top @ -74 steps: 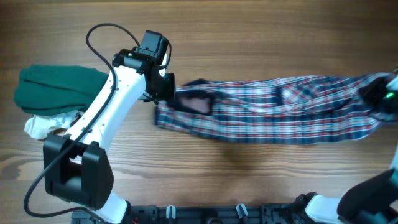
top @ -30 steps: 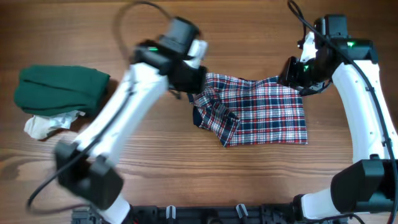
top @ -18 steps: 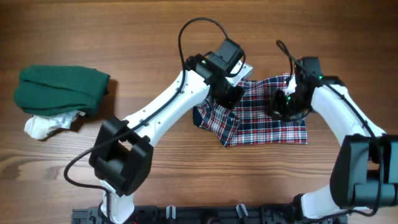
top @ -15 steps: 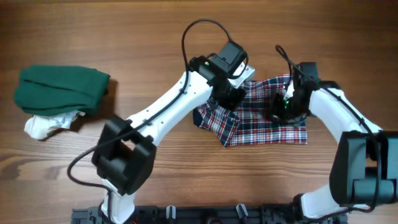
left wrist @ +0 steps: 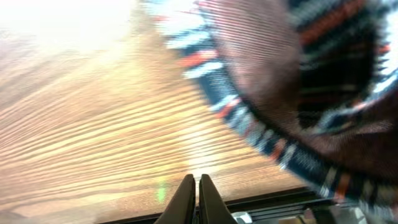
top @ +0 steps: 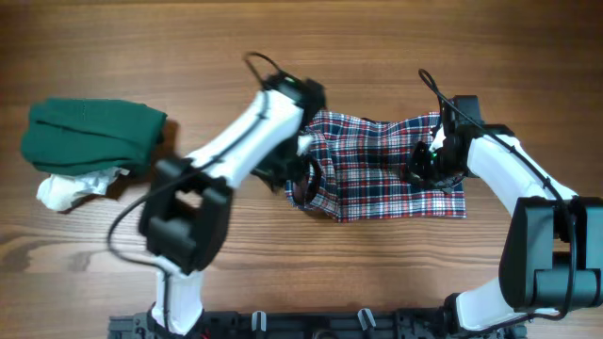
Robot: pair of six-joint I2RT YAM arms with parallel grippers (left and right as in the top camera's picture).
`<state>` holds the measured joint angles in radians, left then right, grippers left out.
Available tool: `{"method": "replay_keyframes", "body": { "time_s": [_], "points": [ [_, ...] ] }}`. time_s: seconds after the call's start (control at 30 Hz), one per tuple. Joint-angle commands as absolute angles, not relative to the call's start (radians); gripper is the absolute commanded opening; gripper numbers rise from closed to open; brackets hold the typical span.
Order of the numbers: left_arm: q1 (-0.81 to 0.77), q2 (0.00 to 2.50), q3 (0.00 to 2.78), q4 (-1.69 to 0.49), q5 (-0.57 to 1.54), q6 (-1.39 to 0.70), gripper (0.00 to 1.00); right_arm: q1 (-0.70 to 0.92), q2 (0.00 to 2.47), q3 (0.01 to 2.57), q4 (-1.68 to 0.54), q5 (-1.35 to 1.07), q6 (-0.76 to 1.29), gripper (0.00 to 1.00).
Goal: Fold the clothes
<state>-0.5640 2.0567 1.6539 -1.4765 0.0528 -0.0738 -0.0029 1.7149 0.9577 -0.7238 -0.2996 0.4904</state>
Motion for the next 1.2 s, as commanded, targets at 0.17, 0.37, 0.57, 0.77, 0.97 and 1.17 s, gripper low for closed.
{"method": "replay_keyframes", "body": {
  "time_s": [0.17, 0.37, 0.57, 0.77, 0.97, 1.17],
  "points": [
    [-0.524, 1.863, 1.657, -1.123, 0.333, -0.112, 0.05, -0.005, 1.728, 0.952, -0.727, -0.369, 0.415, 0.04],
    [-0.649, 2.02, 1.654, -0.948, 0.324, -0.001, 0.06, -0.005, 1.728, 0.952, -0.73, -0.368, 0.422, 0.04],
    [-0.628, 2.152, 1.654, -1.115, 0.165, 0.019, 0.04, -0.005, 1.728, 0.952, -0.735, -0.368, 0.426, 0.04],
    [-0.456, 2.119, 1.657, -1.308, -0.067, -0.147, 0.04, -0.005, 1.728, 0.952, -0.734, -0.368, 0.429, 0.05],
    [-0.36, 1.996, 1.657, -1.28, 0.141, -0.135, 0.04, -0.006, 1.692, 0.994, -0.743, -0.501, 0.26, 0.04],
    [-0.42, 1.951, 1.657, -1.109, 0.326, -0.136, 0.08, -0.046, 1.488, 1.124, -0.839, -0.569, 0.183, 0.5]
  ]
}}
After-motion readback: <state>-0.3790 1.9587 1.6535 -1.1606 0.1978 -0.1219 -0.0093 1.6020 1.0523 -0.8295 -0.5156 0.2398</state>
